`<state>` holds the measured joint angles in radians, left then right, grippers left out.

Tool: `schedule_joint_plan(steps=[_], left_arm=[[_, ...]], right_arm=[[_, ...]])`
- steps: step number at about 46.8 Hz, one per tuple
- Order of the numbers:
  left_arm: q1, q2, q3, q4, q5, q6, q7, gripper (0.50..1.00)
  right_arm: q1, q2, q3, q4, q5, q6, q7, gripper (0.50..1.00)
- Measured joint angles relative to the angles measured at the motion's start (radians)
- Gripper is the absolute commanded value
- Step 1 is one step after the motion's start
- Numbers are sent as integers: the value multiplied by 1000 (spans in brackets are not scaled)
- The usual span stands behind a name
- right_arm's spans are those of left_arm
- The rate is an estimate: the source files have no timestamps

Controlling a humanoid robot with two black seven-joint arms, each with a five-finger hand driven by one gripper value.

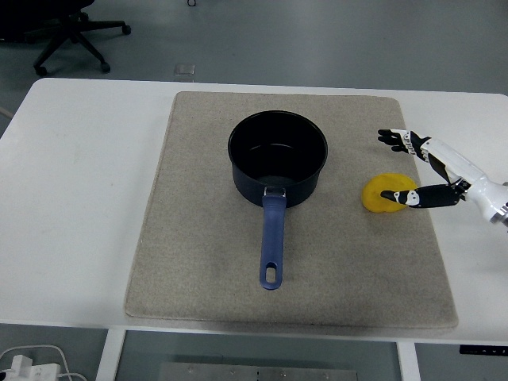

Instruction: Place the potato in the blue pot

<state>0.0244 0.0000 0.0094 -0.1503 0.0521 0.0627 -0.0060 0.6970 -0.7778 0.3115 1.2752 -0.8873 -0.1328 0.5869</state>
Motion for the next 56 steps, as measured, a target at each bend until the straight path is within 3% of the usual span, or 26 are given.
schedule_joint_plan(steps=[14, 27, 56], left_arm=[[0, 0, 0, 0, 0, 0, 0, 996], [0, 0, 0, 0, 0, 0, 0, 996], [0, 0, 0, 0, 0, 0, 0, 996]], right_arm=[[-19, 35, -14, -36, -37, -5, 0, 901], [-25, 69, -17, -104, -136, -55, -4, 901], [-29, 69, -17, -162, -203, -82, 0, 901]])
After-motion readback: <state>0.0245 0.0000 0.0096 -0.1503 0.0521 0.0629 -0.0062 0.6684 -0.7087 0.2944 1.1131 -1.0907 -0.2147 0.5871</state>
